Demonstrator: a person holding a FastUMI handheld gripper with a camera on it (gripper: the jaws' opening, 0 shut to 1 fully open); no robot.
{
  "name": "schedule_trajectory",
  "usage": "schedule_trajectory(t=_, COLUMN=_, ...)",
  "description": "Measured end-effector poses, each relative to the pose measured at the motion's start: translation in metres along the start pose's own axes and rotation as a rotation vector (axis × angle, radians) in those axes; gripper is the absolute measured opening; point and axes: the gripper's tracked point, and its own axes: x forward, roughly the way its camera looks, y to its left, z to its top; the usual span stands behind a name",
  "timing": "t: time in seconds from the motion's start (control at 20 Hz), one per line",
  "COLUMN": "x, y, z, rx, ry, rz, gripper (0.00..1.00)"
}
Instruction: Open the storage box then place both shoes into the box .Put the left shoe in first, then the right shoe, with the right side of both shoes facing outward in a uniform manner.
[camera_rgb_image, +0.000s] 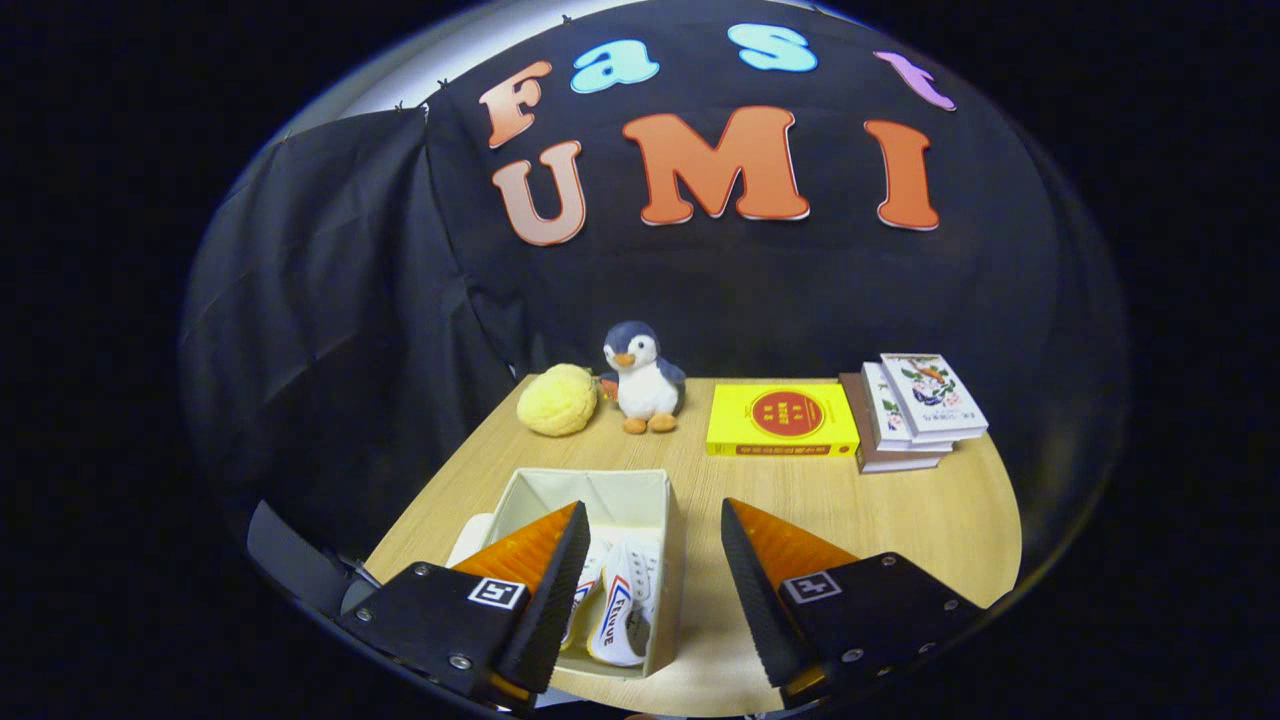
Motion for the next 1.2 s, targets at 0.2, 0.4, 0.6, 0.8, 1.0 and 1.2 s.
schedule_trajectory(t=0.2, x=-0.022, y=-0.021, z=0.041, rx=-0.051, ry=-0.149, rz=-0.051, gripper=0.86)
schedule_trajectory(t=0.4, x=-0.046, y=-0.037, z=0.080, rx=-0.040, ry=-0.281, rz=-0.083, gripper=0.87)
schedule_trajectory(t=0.6, x=-0.070, y=-0.047, z=0.105, rx=-0.082, ry=-0.359, rz=-0.096, gripper=0.89)
schedule_trajectory(t=0.8, x=-0.096, y=-0.041, z=0.127, rx=-0.099, ry=-0.440, rz=-0.105, gripper=0.91)
schedule_trajectory(t=1.0, x=-0.117, y=-0.047, z=0.145, rx=-0.126, ry=-0.534, rz=-0.138, gripper=0.90)
schedule_trajectory(t=1.2, x=-0.128, y=-0.048, z=0.156, rx=-0.136, ry=-0.604, rz=-0.126, gripper=0.91)
